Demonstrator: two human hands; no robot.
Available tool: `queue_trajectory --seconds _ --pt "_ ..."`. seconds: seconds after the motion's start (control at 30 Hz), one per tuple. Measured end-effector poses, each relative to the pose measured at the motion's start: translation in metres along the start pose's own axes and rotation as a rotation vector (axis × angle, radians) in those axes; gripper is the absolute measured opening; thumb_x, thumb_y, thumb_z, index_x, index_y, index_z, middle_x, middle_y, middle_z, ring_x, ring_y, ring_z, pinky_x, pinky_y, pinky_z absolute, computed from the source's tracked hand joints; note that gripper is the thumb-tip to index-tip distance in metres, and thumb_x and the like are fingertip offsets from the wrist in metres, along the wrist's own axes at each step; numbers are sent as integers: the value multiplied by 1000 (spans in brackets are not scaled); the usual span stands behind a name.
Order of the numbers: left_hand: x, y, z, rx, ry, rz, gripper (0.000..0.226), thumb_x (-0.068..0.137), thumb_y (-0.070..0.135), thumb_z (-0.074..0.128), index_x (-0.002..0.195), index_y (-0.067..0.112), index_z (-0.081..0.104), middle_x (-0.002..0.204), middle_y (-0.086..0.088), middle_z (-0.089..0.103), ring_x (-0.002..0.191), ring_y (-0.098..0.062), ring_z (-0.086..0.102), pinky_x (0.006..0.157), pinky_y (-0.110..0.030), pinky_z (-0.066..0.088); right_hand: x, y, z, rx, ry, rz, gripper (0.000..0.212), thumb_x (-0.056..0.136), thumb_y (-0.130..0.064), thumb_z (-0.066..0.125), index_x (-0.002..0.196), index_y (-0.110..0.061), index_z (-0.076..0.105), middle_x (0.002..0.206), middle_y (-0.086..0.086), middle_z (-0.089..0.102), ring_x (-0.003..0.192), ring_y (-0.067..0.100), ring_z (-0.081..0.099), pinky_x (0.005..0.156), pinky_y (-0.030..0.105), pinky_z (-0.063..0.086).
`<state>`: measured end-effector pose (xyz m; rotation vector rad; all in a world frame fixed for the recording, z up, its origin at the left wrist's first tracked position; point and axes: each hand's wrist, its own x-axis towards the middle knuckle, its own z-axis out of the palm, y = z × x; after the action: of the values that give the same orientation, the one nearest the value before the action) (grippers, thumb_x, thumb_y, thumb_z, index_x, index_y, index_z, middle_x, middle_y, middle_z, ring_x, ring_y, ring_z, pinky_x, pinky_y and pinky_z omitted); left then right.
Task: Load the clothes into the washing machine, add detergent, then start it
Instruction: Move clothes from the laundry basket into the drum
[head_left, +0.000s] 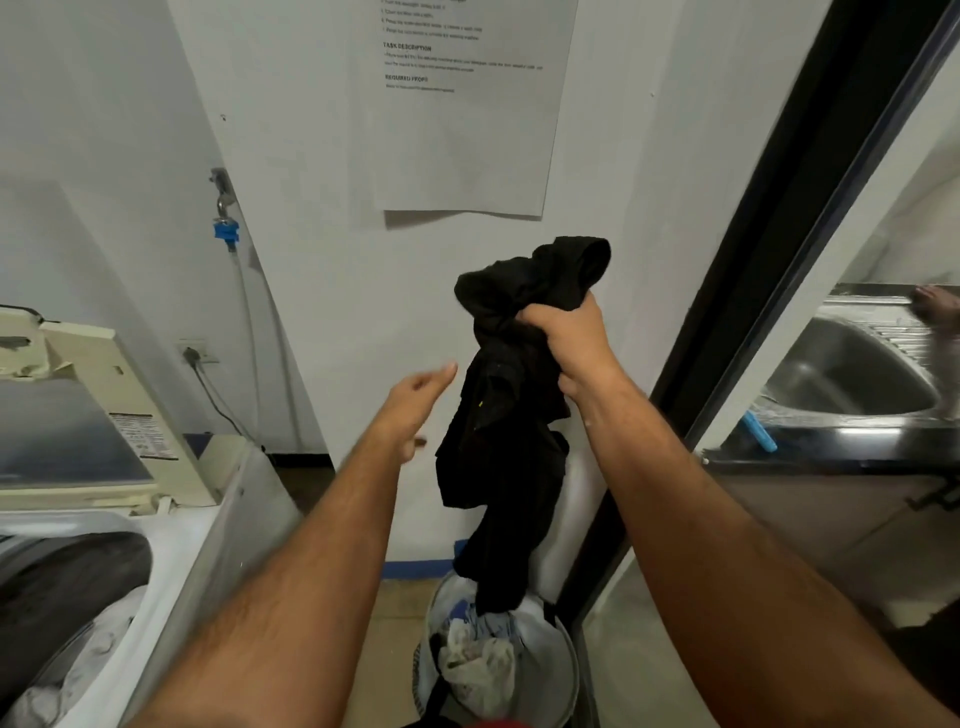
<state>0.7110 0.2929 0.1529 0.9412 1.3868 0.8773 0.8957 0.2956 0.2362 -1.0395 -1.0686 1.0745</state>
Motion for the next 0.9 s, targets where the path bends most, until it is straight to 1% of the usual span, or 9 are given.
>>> queue_trajectory --seconds 0.07,0.13,0.23,0.33,0.4,0.5,0.63,0.77,0.9 --pt "-1 -29 -3 -10 -38 -338 97 71 83 47 145 20 36 153 -9 28 140 -38 26 92 -65 40 -1 -4 -1 172 -8 68 30 70 0 66 99 -8 66 88 12 71 85 31 71 78 45 60" --pt "-1 -46 4 -270 -181 -490 104 68 88 39 147 20 32 156 -16 21 140 -46 21 84 -71 42 -2 -5 0 281 -31 151 27 76 -2 64 103 -4 65 84 13 68 83 31 68 81 47 58" --pt "0 -42 19 -715 -342 -474 96 68 85 43 134 16 52 131 -24 57 117 -50 53 84 -69 46 -8 -2 5 351 -64 270 28 85 -6 62 112 -1 65 86 15 68 86 32 68 85 45 56" --pt "-5 -18 34 -828 -463 -270 89 76 84 32 126 17 63 125 -23 61 113 -45 59 98 -59 44 -18 4 5 427 -119 392 25 87 -9 63 110 0 65 86 16 69 85 31 69 77 38 58" --pt "-9 -2 38 -821 -487 -158 84 82 80 25 121 19 67 129 -20 60 119 -39 57 105 -53 40 -22 8 -1 397 -175 383 24 85 -12 66 106 -1 66 90 18 70 89 33 69 78 39 58" --pt "-11 15 43 -739 -440 -46 68 91 67 34 114 15 71 123 -16 64 118 -30 59 104 -42 44 -24 12 -7 96 -198 216 36 82 -15 73 114 -1 64 108 21 70 103 35 69 94 47 55" --pt "-19 33 48 -594 -438 61 53 91 50 44 107 6 70 101 -17 65 95 -26 62 84 -35 50 -22 14 -15 -327 -109 77 58 66 -43 83 116 -19 67 112 4 72 104 20 69 96 40 55" --pt "-20 50 46 -513 -289 57 47 93 47 40 95 9 67 85 -13 65 79 -22 64 68 -29 53 -26 22 -22 21 -403 244 47 84 -25 70 126 -6 60 119 15 68 113 29 65 99 42 52" --pt "-24 61 42 -246 -110 107 43 89 42 50 55 22 67 61 0 62 52 -9 63 48 -19 46 -31 32 -11 229 -302 200 25 82 -9 65 106 -2 67 93 15 70 94 30 68 83 40 55"
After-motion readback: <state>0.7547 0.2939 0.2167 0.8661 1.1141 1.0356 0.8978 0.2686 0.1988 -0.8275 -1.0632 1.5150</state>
